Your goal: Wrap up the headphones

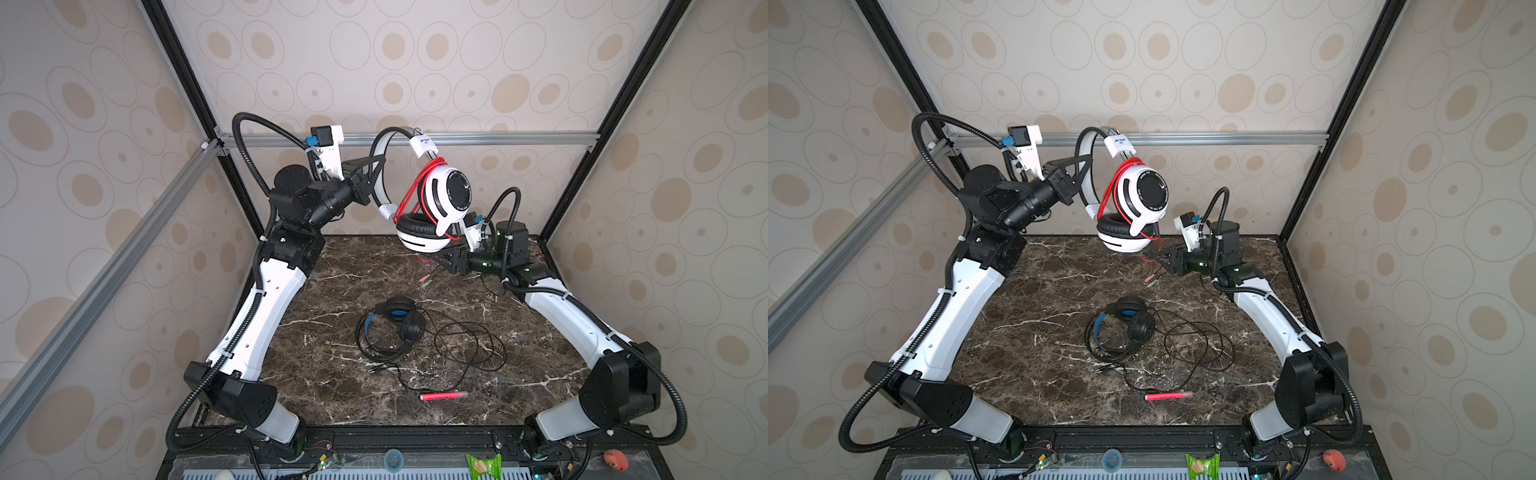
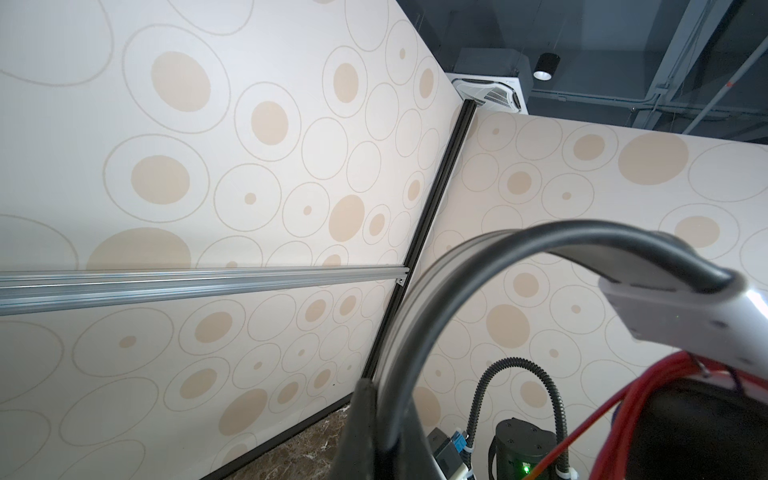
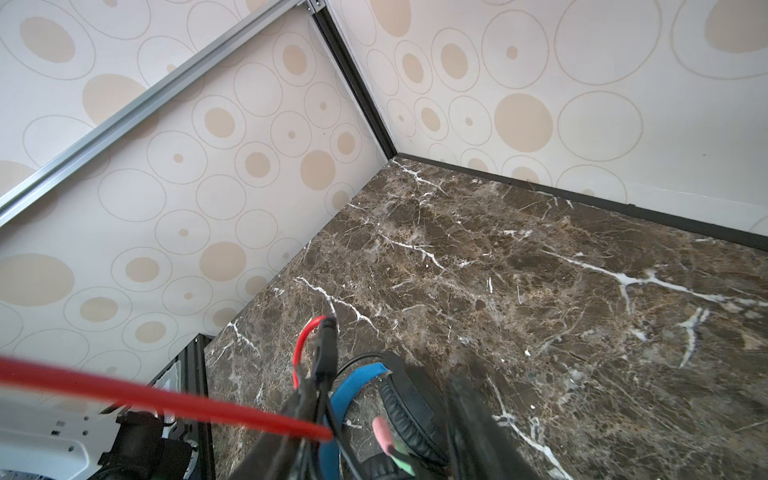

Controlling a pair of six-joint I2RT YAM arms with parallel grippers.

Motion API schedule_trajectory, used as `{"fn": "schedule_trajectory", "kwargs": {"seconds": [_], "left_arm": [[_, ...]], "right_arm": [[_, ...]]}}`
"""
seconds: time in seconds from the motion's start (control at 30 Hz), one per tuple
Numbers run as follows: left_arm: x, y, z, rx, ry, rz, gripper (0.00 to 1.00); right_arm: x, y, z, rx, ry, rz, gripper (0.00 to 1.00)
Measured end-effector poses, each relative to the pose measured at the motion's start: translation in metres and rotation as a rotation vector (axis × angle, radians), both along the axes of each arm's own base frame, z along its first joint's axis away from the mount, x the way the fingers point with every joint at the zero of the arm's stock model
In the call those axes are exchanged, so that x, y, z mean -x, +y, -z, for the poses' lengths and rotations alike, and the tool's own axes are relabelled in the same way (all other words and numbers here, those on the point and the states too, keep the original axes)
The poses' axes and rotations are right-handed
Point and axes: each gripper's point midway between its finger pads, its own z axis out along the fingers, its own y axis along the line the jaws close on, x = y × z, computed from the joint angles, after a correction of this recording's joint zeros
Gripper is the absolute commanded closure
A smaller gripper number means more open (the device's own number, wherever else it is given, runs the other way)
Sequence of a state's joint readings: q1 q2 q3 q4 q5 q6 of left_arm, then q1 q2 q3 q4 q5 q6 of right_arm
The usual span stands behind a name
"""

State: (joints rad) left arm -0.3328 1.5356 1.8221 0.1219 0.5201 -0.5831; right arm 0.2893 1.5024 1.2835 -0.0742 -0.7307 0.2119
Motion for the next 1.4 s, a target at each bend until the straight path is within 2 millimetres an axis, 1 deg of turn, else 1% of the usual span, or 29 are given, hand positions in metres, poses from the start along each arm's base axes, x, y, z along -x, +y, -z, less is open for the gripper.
{"fn": "schedule_trajectory", "kwargs": {"seconds": [0.1,0.23,0.3,0.37,0.43,0.47,0.57,0.67,0.77,0.9,0.93,1.07,1.17,1.23,1.4], "left_arm": [[-0.004,0.006,0.000,0.015,0.003,-0.008,1.00],[-0.010,0.011,0.006,0.034,0.024,-0.014,1.00],[-0.012,0.012,0.009,0.037,0.032,-0.016,1.00],[-0.013,0.012,0.011,0.040,0.036,-0.016,1.00],[-0.014,0.013,0.012,0.043,0.038,-0.017,1.00],[-0.014,0.013,0.011,0.046,0.037,-0.017,1.00],[-0.013,0.014,0.008,0.058,0.031,-0.014,1.00],[-0.012,0.015,0.005,0.069,0.025,-0.013,1.00],[-0.012,0.015,0.003,0.080,0.022,-0.013,1.00],[-0.012,0.016,0.001,0.093,0.022,-0.012,1.00],[-0.011,0.016,0.000,0.095,0.020,-0.012,1.00],[-0.012,0.017,-0.001,0.105,0.017,-0.010,1.00],[-0.015,0.017,0.000,0.113,0.022,-0.010,1.00],[-0.017,0.017,0.001,0.113,0.025,-0.012,1.00],[-0.022,0.019,0.004,0.124,0.040,-0.020,1.00]], "right_arm": [[0.004,0.002,0.002,-0.005,0.009,-0.024,0.48],[0.008,0.004,0.007,-0.008,0.020,-0.047,0.49],[0.010,0.004,0.011,-0.007,0.029,-0.053,0.53],[0.012,0.004,0.013,-0.008,0.037,-0.059,0.61],[0.013,0.005,0.014,-0.008,0.039,-0.066,0.64],[0.014,0.005,0.015,-0.009,0.043,-0.070,0.63],[0.017,0.006,0.016,-0.014,0.050,-0.085,0.57],[0.019,0.007,0.020,-0.018,0.062,-0.096,0.57],[0.021,0.007,0.023,-0.016,0.066,-0.103,0.67],[0.022,0.007,0.029,-0.009,0.076,-0.101,0.85],[0.022,0.007,0.030,-0.008,0.078,-0.101,0.88],[0.022,0.006,0.038,-0.006,0.088,-0.092,0.93],[0.021,0.004,0.045,0.003,0.099,-0.080,0.92],[0.021,0.003,0.049,0.008,0.106,-0.070,0.89],[0.018,0.001,0.054,0.023,0.111,-0.046,0.90]]}}
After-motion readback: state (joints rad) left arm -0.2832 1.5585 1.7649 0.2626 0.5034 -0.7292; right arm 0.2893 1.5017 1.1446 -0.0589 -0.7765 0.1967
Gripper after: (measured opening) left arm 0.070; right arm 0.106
